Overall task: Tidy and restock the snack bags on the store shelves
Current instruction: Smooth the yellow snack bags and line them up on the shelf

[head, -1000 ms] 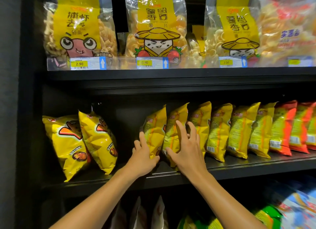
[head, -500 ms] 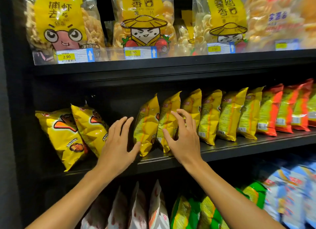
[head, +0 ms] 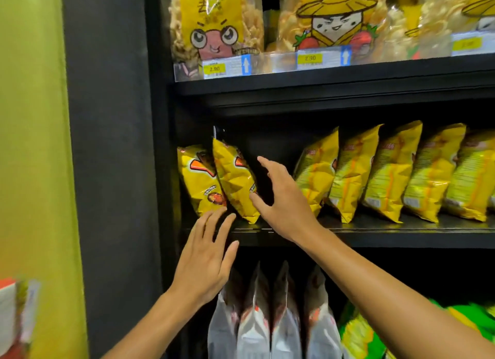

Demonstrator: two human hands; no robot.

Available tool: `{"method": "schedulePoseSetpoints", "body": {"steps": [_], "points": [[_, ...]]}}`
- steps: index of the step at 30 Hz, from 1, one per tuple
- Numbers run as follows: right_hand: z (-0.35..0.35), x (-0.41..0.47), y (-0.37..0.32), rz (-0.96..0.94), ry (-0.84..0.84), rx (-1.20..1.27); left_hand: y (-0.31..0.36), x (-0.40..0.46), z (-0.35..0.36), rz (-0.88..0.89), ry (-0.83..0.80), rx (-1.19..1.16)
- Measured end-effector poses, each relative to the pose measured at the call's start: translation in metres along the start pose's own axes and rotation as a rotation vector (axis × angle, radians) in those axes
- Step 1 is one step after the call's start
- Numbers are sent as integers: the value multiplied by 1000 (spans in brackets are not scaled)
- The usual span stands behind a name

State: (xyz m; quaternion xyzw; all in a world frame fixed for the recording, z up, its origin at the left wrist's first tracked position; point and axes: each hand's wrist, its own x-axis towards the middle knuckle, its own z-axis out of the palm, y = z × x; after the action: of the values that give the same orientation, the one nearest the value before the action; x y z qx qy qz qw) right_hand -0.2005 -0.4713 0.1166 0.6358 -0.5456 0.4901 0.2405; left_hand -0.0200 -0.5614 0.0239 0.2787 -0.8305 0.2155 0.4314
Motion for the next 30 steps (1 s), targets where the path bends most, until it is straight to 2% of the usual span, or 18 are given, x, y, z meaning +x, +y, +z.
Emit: {"method": "schedulePoseSetpoints", "body": {"steps": [3,5,9,15,17,22,27,30], "points": [[33,21,-7,286,-140,55,3,-3,6,1,-33,85],[49,28,-6,359,-199,19,1,-5,10,-2,-47,111],[53,27,8,306,-151,-209,-3,-8,12,-14,-52,100],[-3,3,6,199,35,-89,-5,-9,15,-29,-44,16],[-31,-12,-1,180,87,-36,-1,-10,9,-48,1,-114],[-85,-69,-35,133,200,31,60,-10,-44,-84,221,-699],[-103,-142,-55,48,228,-25,133,-31,-89,-132,121,-1268],[-95,-182,-49,15,217,11,153,-55,-89,-184,65,-1436]]}}
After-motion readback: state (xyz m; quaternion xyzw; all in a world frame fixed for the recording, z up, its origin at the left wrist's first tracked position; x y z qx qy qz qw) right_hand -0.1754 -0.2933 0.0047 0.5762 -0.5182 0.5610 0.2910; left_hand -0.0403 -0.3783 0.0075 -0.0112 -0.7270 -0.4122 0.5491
